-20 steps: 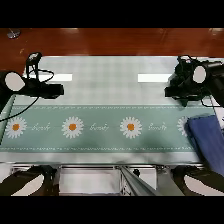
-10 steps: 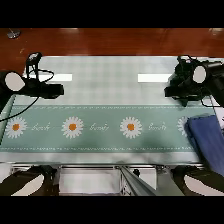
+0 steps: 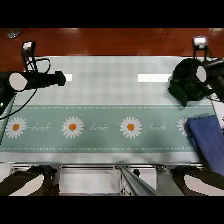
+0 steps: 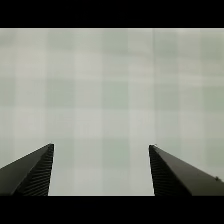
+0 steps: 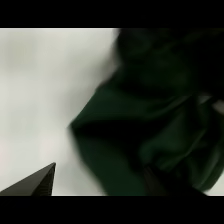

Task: Fold the shirts.

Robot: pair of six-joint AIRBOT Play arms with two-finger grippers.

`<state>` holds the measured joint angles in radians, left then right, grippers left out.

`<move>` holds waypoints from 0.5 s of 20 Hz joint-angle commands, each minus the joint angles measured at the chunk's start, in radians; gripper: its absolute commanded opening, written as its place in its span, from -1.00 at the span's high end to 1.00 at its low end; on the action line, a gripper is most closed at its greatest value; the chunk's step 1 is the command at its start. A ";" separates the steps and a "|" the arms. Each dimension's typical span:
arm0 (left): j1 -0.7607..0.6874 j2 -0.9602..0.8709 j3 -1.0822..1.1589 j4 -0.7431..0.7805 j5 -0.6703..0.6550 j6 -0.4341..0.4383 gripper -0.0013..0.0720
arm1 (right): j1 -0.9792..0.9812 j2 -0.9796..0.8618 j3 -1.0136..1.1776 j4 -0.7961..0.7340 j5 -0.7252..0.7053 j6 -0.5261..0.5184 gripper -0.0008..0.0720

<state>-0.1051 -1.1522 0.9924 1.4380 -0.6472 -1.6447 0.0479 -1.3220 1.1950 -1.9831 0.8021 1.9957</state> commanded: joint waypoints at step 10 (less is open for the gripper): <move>0.020 -0.045 0.000 0.014 0.108 0.000 -0.95 | -0.315 -0.623 0.575 0.201 0.152 -0.070 -0.74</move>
<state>-0.0879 -1.1873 0.9924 1.4509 -0.5278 -1.6432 -0.2279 -1.8187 1.6588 -1.8736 0.8520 2.0060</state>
